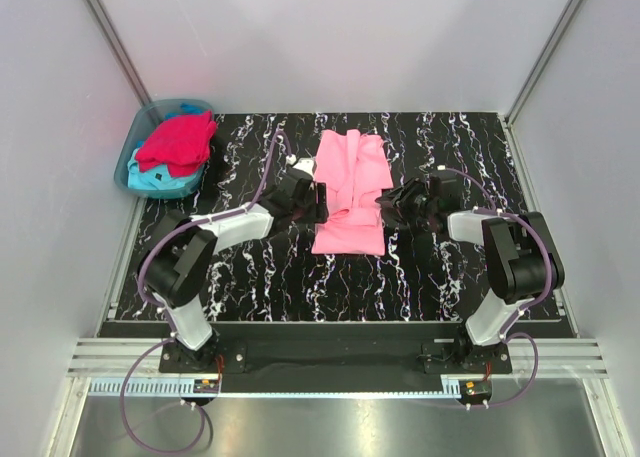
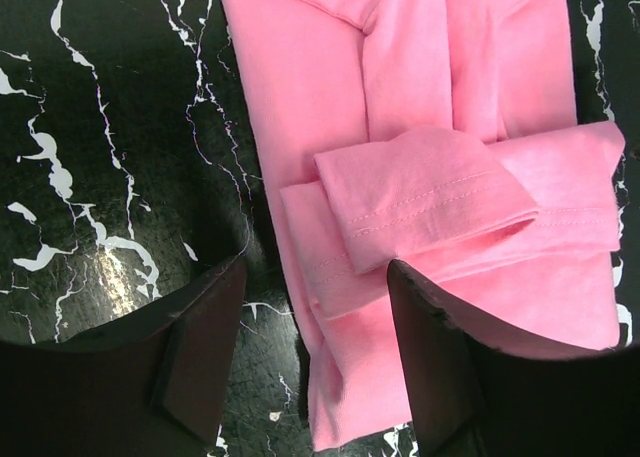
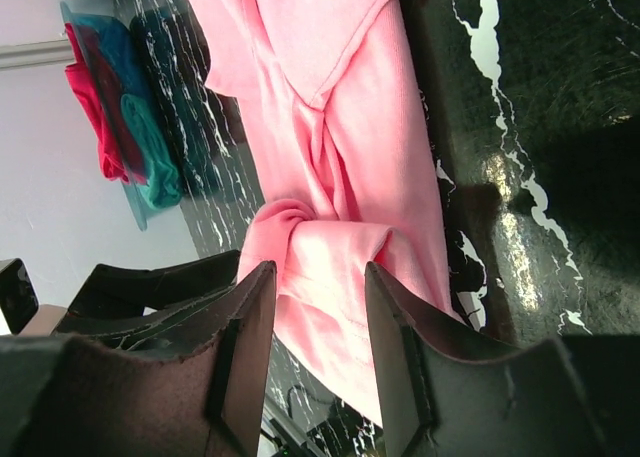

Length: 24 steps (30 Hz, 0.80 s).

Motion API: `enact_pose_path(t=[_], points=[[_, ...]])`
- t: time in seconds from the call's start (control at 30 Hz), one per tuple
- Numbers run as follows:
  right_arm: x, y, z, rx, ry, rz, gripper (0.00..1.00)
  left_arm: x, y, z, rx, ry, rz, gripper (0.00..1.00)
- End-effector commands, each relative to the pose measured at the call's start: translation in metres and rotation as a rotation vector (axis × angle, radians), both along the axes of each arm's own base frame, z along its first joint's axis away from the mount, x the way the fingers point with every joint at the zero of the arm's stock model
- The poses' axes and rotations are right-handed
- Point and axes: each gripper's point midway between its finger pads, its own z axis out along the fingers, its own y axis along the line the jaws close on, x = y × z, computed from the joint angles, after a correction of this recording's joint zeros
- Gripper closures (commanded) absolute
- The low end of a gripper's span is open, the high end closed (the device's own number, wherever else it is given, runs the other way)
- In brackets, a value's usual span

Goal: Fold and stack the t-shirts
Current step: Fold the tshirt

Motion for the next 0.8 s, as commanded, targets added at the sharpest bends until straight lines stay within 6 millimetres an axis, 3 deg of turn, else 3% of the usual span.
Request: enact_pose_path(t=[0.0, 0.27, 0.5, 0.63, 0.77], points=[[0.01, 0.002, 0.029, -0.001, -0.091, 0.005, 0.52, 0.005, -0.008, 0.036, -0.07, -0.075, -0.014, 0.36], [-0.022, 0.005, 0.027, -0.016, -0.066, 0.04, 0.53, -0.008, -0.014, 0.042, -0.122, -0.074, -0.027, 0.38], [-0.046, 0.003, -0.004, -0.026, -0.01, 0.056, 0.53, -0.025, -0.01, 0.02, -0.145, -0.043, -0.021, 0.39], [-0.051, 0.002, -0.021, -0.034, 0.017, 0.06, 0.53, -0.029, -0.006, 0.006, -0.152, -0.035, -0.01, 0.39], [-0.047, 0.003, -0.023, -0.031, 0.015, 0.063, 0.55, -0.029, -0.005, -0.002, -0.154, -0.032, -0.004, 0.39]])
